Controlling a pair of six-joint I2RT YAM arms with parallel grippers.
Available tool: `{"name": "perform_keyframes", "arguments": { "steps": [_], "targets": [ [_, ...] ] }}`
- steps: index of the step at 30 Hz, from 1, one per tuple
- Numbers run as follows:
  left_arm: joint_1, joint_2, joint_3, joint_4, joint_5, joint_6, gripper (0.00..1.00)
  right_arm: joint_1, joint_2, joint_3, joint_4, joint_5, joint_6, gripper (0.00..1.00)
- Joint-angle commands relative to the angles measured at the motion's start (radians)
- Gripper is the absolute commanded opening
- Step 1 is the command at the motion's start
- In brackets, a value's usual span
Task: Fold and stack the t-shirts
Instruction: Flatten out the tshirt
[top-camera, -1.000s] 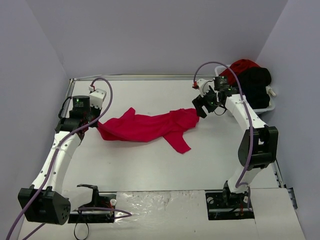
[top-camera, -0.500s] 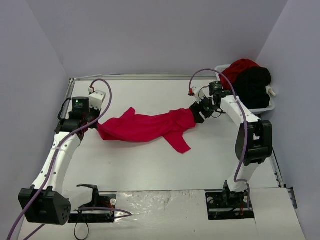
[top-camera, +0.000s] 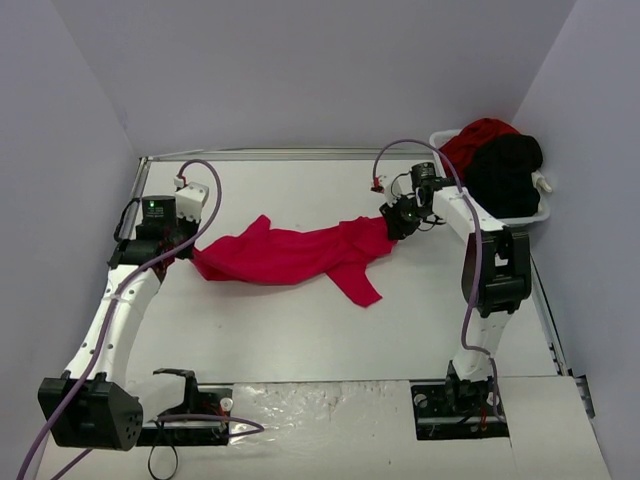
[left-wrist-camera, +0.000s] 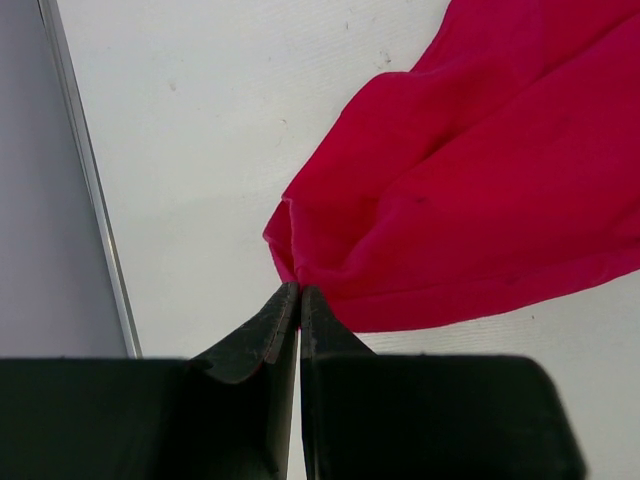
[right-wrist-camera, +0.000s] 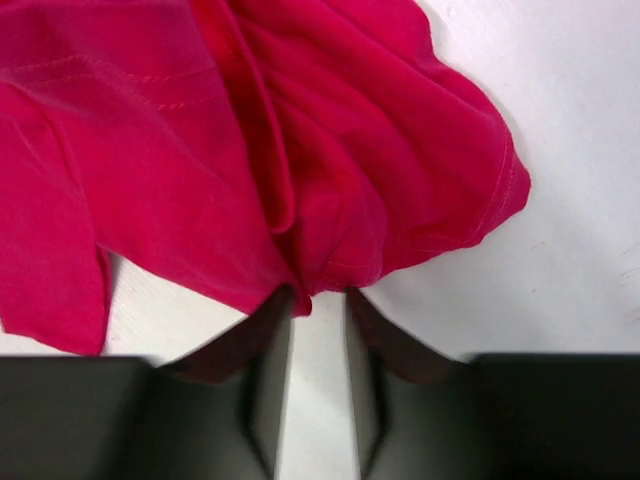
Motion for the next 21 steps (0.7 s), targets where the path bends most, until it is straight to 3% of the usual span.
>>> {"name": "perform_keyframes", "arguments": {
  "steps": [1, 3, 16, 17, 18, 21],
  "targets": [
    [0.011, -0.034, 0.008, 0.019, 0.011, -0.013, 0.02, 0.014, 0.005, 0.035, -0.029, -0.024, 0.011, 0.17],
    [0.013, -0.036, 0.007, 0.019, 0.014, -0.014, 0.02, 0.015, -0.002, 0.032, -0.03, -0.029, 0.011, 0.0],
    [0.025, -0.063, 0.002, 0.017, 0.035, -0.024, 0.02, 0.014, -0.122, -0.017, -0.043, 0.006, 0.001, 0.0],
    [0.027, -0.065, 0.0, 0.017, 0.037, -0.024, 0.02, 0.014, -0.123, -0.014, -0.044, 0.008, 0.004, 0.04],
    [0.027, -0.068, -0.001, 0.019, 0.038, -0.025, 0.02, 0.014, -0.12, -0.009, -0.047, 0.011, 0.008, 0.16],
    [0.03, -0.076, -0.003, 0.017, 0.045, -0.027, 0.02, 0.014, -0.102, -0.002, -0.052, 0.015, 0.013, 0.28]
  ]
}}
